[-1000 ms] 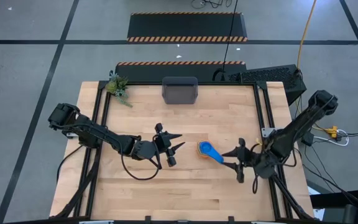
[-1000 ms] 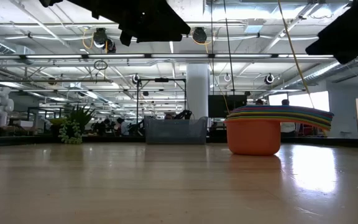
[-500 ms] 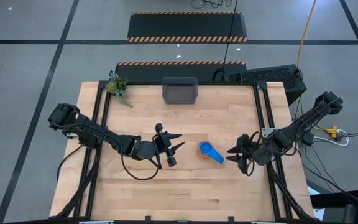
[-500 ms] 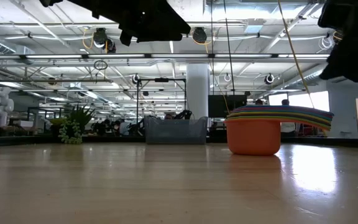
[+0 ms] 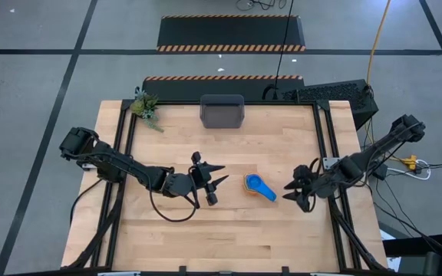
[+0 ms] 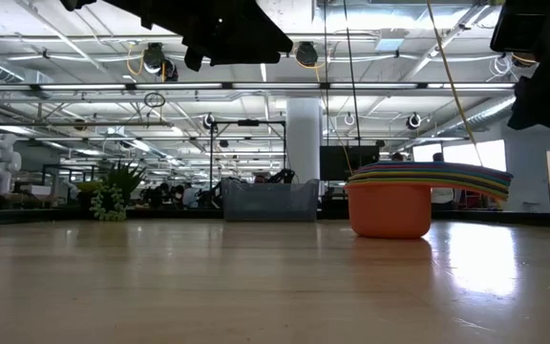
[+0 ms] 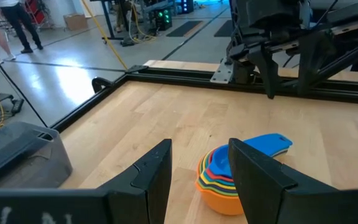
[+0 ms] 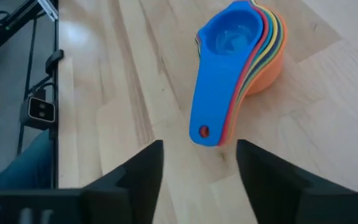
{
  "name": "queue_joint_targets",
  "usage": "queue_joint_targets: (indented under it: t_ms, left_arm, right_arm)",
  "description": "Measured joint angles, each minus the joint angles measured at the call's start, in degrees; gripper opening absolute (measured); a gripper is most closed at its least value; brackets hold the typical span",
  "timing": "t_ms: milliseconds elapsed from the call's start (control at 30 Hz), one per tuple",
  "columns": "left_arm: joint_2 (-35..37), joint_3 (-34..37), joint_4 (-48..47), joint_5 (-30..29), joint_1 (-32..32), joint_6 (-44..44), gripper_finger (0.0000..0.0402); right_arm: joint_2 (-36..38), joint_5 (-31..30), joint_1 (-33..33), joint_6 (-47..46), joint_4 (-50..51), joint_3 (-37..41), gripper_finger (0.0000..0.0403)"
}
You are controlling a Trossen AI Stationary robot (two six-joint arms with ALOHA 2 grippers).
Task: Nest measuring cups in basket
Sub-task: Put the stacked measuring cups into the bin
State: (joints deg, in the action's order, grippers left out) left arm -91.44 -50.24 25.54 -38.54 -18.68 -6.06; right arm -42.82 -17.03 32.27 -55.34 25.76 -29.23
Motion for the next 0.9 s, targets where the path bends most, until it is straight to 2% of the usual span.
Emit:
queue_joint_targets:
  t_ms: [200,300,467,767,900]
  left_arm:
    - [0.0,0.0,0.0,0.1,0.0,-0.5,0.0159]
    - [0.0,0.0,-0.2,0.1,0.0,-0.5,0.0159]
    - [0.0,0.0,-0.5,0.1,0.0,-0.5,0.0159]
    - [0.0,0.0,-0.5,0.1,0.1,-1.6,0.0159]
    - [0.0,0.0,-0.4,0.1,1.0,-3.9,0.0159]
  right_arm:
    - [1.5,-2.4,2.1,1.8,-1.9,0.0,0.0271]
    - [0.5,-3.7,4.6,3.5,-3.6,0.0,0.0296]
    - [-6.1,-12.5,11.7,9.4,-5.0,0.0,0.0304]
    - [-24.1,-29.2,22.4,22.8,-13.2,0.0,0.0304]
    - [-29.9,-35.8,25.4,23.3,-14.5,-0.3,0.0304]
